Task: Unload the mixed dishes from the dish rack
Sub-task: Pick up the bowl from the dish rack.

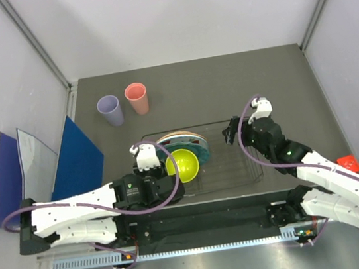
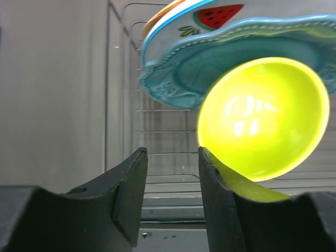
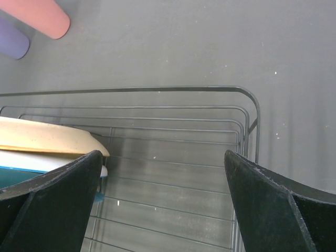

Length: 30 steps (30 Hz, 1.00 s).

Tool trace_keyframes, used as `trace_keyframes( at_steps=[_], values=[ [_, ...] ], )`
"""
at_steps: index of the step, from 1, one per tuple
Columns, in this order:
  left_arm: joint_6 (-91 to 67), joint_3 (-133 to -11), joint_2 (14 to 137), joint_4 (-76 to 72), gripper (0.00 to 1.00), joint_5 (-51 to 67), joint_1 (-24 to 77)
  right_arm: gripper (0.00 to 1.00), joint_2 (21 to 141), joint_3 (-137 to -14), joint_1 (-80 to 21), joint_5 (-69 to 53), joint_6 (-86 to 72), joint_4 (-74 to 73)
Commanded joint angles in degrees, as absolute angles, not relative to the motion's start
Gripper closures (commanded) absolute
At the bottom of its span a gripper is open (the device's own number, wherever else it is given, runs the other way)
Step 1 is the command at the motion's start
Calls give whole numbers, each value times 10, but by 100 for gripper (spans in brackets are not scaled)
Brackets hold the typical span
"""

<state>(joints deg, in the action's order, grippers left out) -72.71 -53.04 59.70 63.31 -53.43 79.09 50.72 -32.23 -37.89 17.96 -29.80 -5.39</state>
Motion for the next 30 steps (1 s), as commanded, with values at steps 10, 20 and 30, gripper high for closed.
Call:
trace_keyframes(
  at_steps=[10, 20, 30],
  values=[
    [-718, -451, 596, 455, 50, -513, 793, 1, 518, -330, -388, 173, -301, -25],
    [-732, -409, 599, 389, 66, -544, 794, 0, 521, -327, -390, 172, -296, -25],
    [-757, -393, 606, 391, 100, -542, 794, 0, 533, -326, -390, 165, -298, -19]
  ],
)
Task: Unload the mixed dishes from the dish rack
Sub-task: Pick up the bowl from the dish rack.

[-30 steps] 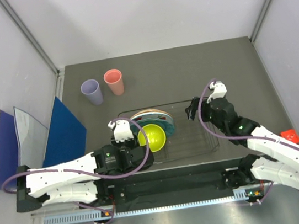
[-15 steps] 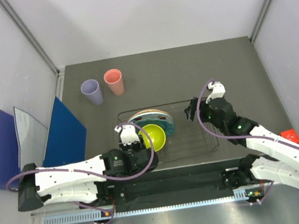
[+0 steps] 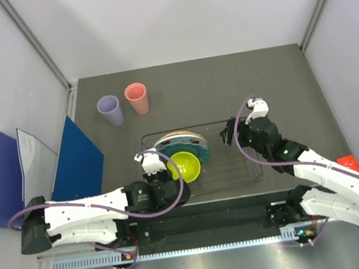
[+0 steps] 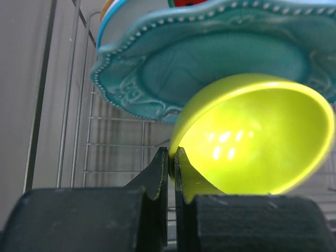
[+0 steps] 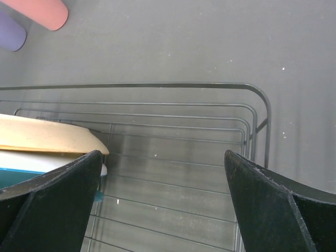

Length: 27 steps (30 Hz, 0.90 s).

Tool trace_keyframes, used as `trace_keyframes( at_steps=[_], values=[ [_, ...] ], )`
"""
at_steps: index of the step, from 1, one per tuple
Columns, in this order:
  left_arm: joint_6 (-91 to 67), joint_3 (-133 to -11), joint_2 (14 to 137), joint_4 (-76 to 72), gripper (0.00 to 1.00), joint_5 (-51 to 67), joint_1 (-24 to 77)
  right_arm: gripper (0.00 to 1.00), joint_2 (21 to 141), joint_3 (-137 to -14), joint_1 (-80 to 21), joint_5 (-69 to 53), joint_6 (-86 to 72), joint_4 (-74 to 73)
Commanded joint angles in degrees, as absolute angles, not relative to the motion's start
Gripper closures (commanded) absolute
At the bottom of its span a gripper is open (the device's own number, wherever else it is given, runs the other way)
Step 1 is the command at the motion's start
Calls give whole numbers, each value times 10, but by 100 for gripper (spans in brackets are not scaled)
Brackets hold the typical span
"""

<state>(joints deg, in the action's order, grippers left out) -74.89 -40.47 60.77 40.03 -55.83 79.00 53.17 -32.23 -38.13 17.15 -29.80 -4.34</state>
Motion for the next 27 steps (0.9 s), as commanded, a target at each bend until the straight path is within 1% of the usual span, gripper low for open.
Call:
trace_keyframes(
  at_steps=[1, 8, 16, 22, 25, 27],
  values=[
    [-758, -394, 606, 394, 100, -542, 794, 0, 532, -327, -389, 165, -297, -21],
    [-739, -421, 575, 412, 100, -541, 800, 0, 529, -332, -390, 168, -295, -27],
    [-688, -501, 550, 427, 100, -529, 816, 0, 519, -349, -390, 175, -294, -44],
    [-650, -589, 573, 434, 100, -510, 823, 0, 497, -389, -391, 197, -283, -77],
    [-614, -660, 604, 453, 100, -526, 823, 0, 479, -422, -391, 217, -278, -103],
    [-585, -717, 634, 451, 100, -557, 822, 0, 469, -439, -391, 230, -270, -117]
  ],
)
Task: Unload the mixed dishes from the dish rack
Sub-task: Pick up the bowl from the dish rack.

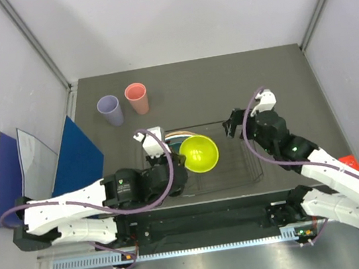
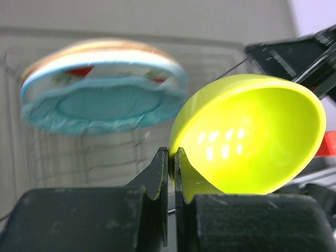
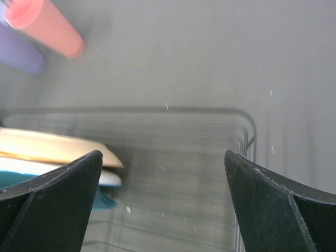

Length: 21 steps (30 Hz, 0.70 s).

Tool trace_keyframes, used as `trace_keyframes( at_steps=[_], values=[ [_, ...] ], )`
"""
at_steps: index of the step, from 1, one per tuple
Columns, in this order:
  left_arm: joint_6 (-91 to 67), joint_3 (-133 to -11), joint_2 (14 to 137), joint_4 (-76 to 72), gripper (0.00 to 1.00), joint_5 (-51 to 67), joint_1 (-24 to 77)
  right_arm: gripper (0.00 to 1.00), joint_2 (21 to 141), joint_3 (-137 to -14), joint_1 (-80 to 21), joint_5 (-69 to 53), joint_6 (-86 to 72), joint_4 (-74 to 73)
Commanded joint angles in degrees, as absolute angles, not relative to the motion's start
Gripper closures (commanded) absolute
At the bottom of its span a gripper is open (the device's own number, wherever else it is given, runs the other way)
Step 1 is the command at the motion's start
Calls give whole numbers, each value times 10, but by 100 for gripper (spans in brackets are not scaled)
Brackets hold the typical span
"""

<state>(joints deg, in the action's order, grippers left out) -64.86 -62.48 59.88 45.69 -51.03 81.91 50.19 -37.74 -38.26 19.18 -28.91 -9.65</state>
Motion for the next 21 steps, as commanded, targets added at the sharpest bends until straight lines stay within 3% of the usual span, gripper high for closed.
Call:
trace_keyframes(
  at_steps=[1, 8, 13, 21],
  values=[
    [-545, -735, 646, 442, 100, -569, 821, 0, 460, -460, -391, 234, -266, -123],
    [-424, -944, 810, 440, 100, -512, 717, 0, 459, -571, -391, 293, -231, -185],
    [-384, -1011, 877, 408, 100, -398, 622, 0, 461, -634, -391, 331, -220, -221],
    [-345, -1109, 969, 391, 100, -340, 593, 1, 466, -628, -391, 313, -205, -219]
  ],
)
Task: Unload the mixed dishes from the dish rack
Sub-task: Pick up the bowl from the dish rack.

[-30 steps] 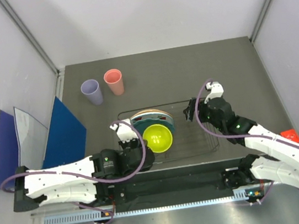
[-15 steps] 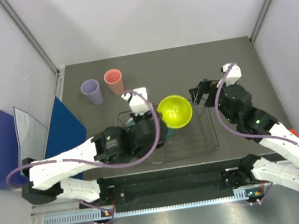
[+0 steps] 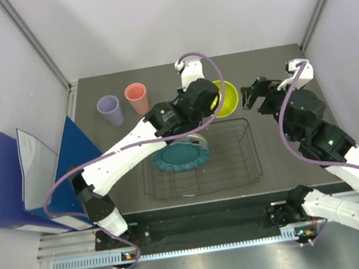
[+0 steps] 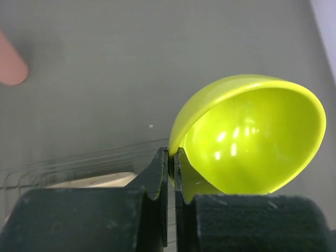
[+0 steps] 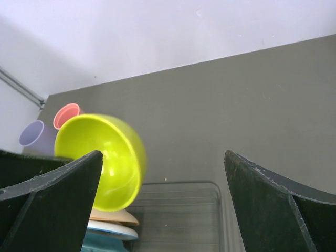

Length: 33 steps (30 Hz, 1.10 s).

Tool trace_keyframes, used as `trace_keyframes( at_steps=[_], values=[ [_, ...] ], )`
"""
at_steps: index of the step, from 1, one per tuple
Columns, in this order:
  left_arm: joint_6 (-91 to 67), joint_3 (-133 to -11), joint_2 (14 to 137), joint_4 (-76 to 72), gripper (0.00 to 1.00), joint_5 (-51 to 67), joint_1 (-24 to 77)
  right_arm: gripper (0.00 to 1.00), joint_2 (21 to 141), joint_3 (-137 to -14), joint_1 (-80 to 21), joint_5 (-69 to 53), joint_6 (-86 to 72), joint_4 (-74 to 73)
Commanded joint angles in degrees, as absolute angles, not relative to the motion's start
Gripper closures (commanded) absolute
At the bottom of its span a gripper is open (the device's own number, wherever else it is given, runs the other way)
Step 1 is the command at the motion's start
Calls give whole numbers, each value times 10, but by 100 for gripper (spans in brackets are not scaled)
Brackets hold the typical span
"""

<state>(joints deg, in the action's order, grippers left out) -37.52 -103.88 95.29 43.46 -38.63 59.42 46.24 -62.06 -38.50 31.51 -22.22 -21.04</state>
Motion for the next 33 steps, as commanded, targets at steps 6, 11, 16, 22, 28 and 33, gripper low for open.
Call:
trace_keyframes(
  at_steps=[6, 11, 16, 22, 28, 33],
  values=[
    [-346, -1155, 995, 398, 100, -301, 593, 5, 475, -608, -391, 288, -204, -180],
    [-357, -1149, 991, 397, 100, -286, 593, 9, 491, -611, -391, 286, -201, -161],
    [-360, -1133, 982, 391, 100, -280, 594, 24, 507, -609, -391, 279, -203, -146],
    [-359, -1122, 978, 383, 100, -279, 594, 48, 516, -606, -391, 278, -208, -144],
    [-357, -1118, 976, 376, 100, -275, 594, 63, 519, -602, -391, 282, -210, -148],
    [-357, -1108, 972, 369, 100, -272, 594, 67, 526, -600, -391, 286, -210, -156]
  ],
)
